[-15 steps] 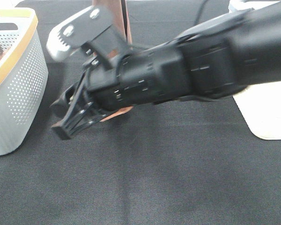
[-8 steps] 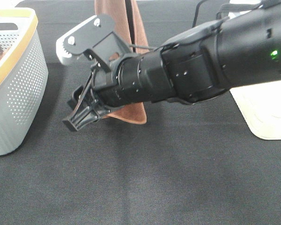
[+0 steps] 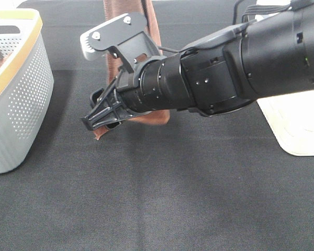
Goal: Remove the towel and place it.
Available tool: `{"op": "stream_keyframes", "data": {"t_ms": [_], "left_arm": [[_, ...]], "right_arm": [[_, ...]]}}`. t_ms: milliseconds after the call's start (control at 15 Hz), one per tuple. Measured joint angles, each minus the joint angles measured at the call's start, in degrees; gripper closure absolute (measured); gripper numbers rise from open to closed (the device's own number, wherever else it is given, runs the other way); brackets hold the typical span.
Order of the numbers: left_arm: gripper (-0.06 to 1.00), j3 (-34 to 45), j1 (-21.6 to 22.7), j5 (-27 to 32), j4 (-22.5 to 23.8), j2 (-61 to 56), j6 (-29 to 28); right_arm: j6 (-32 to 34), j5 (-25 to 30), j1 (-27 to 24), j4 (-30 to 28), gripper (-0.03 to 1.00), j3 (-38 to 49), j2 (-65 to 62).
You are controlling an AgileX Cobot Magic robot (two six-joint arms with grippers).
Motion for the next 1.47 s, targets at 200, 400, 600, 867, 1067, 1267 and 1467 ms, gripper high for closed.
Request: {"op": "stream_keyframes", "data": {"t_ms": [200,400,600,867,1067,1267,1467], "left_arm": [[0.94,0.00,0.00,-0.23,0.00,0.00,0.23],[0.94,0.00,0.00,-0.23,-0.92,0.00,0.40],[0.94,0.00,0.00,-0.29,-3.09,0.00,1.55],[0.94,0.00,0.00,-0.29,-5.44,-0.06,2.35],[0.94,0.00,0.00,-0.29,-5.61,-1.32,2.52],[0.94,0.00,0.00,-0.57,-5.56,-2.69,3.67],[0.94,0.00,0.00,-1.32,-2.92,-2.69,3.84]], "right_arm": [[0.00,-4.01,0.00,0.40,0.21,1.32,0.00],[0.00,-6.13,0.00,0.40,0.20,1.49,0.00],[0.06,-7.05,0.00,0.57,0.16,1.49,0.00],[0.06,-13.18,0.00,0.63,0.13,1.49,0.00],[0.06,-15.36,0.00,0.63,0.14,1.49,0.00],[0.06,-16.50,0.00,0.63,0.31,1.49,0.00],[-0.11,-16.56,0.00,0.63,0.40,1.49,0.00]]}}
